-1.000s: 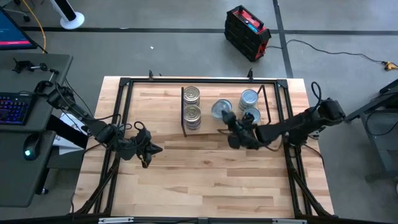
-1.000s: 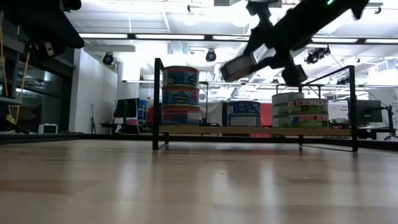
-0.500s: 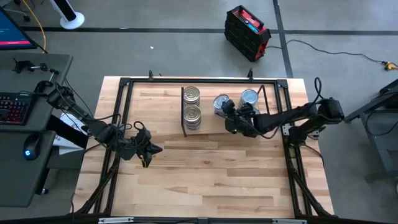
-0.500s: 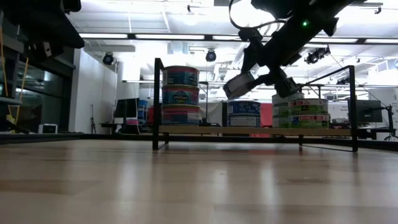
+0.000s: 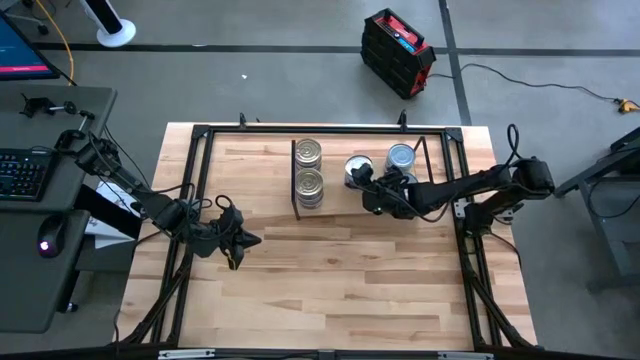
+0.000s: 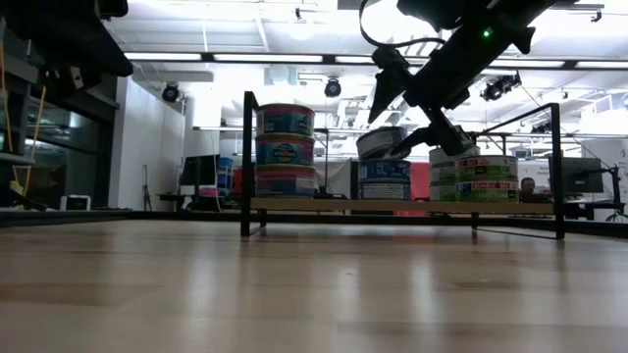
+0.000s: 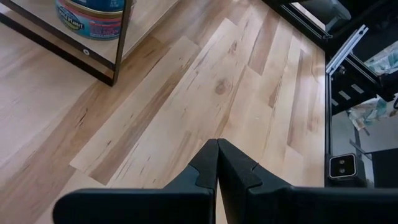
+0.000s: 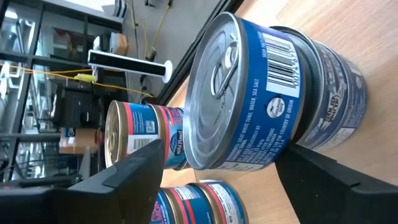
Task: Stack canned seafood by type on shelf
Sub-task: Stack the blue tuna can on top of the other blue tuna can on the shelf, then return to Home Position
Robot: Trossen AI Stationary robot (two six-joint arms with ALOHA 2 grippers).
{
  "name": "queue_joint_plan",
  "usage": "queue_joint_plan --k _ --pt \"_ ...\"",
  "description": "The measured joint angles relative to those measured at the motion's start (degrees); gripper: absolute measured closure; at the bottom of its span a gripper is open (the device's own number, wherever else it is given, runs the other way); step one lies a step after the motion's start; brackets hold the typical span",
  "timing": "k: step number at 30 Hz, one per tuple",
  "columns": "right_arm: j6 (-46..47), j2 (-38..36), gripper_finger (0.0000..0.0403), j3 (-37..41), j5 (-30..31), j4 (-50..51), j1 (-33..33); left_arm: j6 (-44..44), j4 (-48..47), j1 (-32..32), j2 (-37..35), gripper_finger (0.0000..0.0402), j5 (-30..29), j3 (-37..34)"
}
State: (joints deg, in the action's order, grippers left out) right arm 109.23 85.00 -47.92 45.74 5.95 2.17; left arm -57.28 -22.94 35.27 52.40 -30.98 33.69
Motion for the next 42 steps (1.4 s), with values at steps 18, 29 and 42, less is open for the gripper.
queue_joint_plan --k 18,29,42 --pt "-0.1 -4.2 0.0131 0.0 -5.7 6.2 -1.1 3.8 -1.0 1.7 0.0 0.0401 1.7 0.0" --pt "-17.1 -13.3 0.0131 -3.2 -4.3 12.5 6.1 19.8 18.2 -1.2 0.0 0.0401 -3.7 0.0" --pt "-30.7 -19.0 0.0131 -19.3 -6.6 36.1 13.9 35.5 22.5 -26.5 -5.5 0.0401 11.3 -0.7"
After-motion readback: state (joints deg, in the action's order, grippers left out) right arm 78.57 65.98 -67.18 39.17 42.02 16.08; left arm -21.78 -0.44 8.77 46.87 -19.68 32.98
